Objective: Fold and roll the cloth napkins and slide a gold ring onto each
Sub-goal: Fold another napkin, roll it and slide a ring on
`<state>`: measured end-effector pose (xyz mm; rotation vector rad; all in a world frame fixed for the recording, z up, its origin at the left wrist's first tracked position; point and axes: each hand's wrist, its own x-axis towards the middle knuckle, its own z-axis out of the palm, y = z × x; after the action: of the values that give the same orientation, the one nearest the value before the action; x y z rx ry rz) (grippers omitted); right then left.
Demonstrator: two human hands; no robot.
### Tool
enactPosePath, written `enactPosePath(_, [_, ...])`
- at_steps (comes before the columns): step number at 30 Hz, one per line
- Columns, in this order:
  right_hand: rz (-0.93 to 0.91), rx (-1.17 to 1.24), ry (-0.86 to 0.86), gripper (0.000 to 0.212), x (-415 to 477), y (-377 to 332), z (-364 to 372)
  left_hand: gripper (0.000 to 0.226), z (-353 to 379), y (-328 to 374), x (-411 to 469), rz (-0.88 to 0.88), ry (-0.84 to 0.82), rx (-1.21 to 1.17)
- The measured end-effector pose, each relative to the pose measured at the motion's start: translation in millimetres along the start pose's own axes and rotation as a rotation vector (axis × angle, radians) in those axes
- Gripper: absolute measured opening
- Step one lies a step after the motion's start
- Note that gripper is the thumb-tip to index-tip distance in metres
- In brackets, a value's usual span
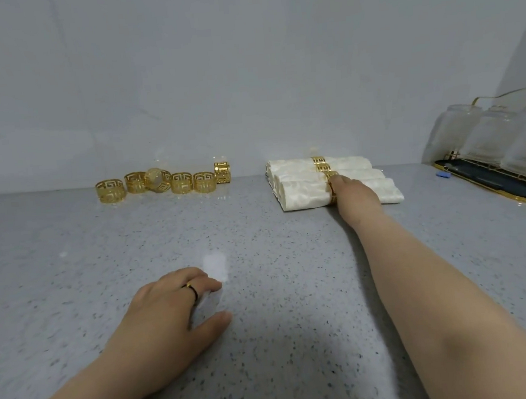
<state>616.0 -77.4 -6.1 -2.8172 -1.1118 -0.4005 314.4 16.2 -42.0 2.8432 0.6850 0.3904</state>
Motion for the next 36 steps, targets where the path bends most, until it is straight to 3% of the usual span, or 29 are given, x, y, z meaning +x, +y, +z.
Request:
enactPosePath(8, [-0.008,0.007,-0.015,0.039,6,3,5,0.126,0,-2,1,0.015,-0.011,-0.004])
enactPosePath(14, [-0.059,-0.024,0.041,0.055,-4,2,2,0.096,0,1,1,0.023,-0.014,-0.03])
enactPosePath(20, [-0.156,0.06,0.032,0.035,-44,-38,-19,0.096,-2,6,-1,0.011,-0.026,-0.053])
enactPosePath(26, [-0.301,0.232,-0.155,0.028,-135,-109,-48,0.041,-4,5,-5,0.005,0.019,-0.138])
enactPosePath(31, [-0.28,0.4,-0.219,0.035,-189,-136,-45,0.022,-13,11,-14,-0.115,0.117,-0.247])
enactPosePath(36, [-0.273,0.47,-0.152,0.039,-205,-139,-34,0.012,-29,5,-36,-0.221,0.091,-0.384])
